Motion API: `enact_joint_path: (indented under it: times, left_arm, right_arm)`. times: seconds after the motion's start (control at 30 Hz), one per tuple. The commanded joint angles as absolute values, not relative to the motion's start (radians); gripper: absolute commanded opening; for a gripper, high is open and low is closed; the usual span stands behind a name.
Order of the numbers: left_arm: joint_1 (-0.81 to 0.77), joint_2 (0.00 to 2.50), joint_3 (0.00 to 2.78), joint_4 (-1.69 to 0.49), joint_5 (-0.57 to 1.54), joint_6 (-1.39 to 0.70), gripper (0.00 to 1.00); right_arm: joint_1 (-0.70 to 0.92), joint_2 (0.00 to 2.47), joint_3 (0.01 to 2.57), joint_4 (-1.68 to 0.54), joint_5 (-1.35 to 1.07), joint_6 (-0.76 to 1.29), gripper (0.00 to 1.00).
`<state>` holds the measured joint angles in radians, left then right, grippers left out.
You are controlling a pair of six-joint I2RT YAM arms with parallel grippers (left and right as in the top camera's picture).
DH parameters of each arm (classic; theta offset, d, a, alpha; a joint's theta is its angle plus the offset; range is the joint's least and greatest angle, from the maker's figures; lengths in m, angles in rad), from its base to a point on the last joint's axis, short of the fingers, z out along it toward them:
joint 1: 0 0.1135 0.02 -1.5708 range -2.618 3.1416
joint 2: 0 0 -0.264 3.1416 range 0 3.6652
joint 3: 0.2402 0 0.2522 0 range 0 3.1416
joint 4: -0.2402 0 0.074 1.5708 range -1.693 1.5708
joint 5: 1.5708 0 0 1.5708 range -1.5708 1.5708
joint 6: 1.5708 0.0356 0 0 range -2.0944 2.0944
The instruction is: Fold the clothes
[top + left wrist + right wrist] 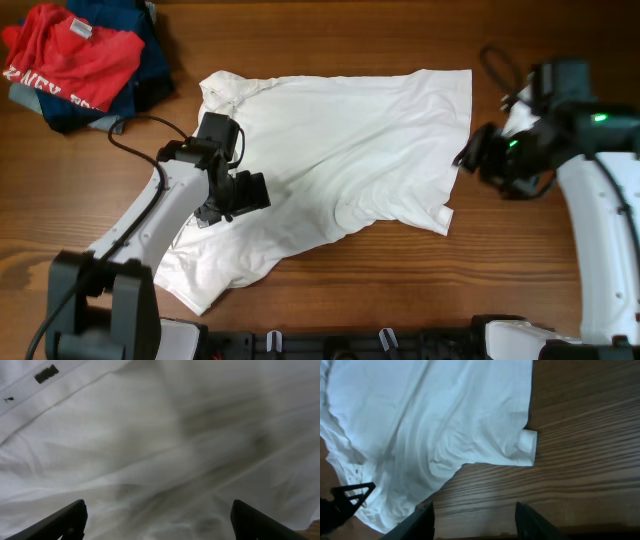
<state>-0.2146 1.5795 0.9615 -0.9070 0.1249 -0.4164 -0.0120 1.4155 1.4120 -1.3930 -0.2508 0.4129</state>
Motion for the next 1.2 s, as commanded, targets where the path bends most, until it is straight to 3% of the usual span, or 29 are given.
enact_joint_path:
  times: [0.0, 0.27, 0.43, 0.63, 0.73, 0.83, 0.9, 1.0, 1.17]
  left_arm:
    - [-0.216, 1.61, 0.958, -0.898, 0.122, -0.434, 0.93]
    - [-0.169, 1.614, 0.958, -0.878, 0.122, -0.434, 0.93]
    - [-0.152, 1.614, 0.958, -0.877, 0.122, -0.433, 0.96]
    - [-0.152, 1.614, 0.958, -0.878, 0.122, -0.433, 1.0]
    - [-0.152, 1.614, 0.958, -0.878, 0.122, -0.433, 1.0]
    - [-0.152, 1.615, 0.958, -0.878, 0.122, -0.433, 1.0]
    - [-0.152, 1.614, 0.958, -0.878, 0.122, -0.433, 1.0]
    - [-0.152, 1.615, 0.958, -0.878, 0.122, -0.433, 1.0]
    - [-0.152, 1.615, 0.958, -0.878, 0.118, -0.426, 1.0]
  right_arm:
    - [0.016, 1.387, 1.211, -1.345, -0.256, 0.428, 0.51]
    - [0.016, 1.375, 0.821, -1.065, -0.364, 0.46, 0.51]
    - [0.016, 1.383, 0.741, -0.917, -0.364, 0.505, 0.63]
    - [0.016, 1.444, 0.726, -0.815, -0.321, 0.508, 0.68]
    - [0.016, 1.494, 0.726, -0.77, -0.322, 0.505, 0.66]
    - [0.016, 1.53, 0.726, -0.744, -0.322, 0.505, 0.59]
    - [0.016, 1.554, 0.726, -0.715, -0.322, 0.525, 0.32]
    - [0.015, 1.556, 0.732, -0.665, -0.315, 0.571, 0.04]
    - [-0.019, 1.556, 0.875, -0.622, -0.311, 0.587, 0.04]
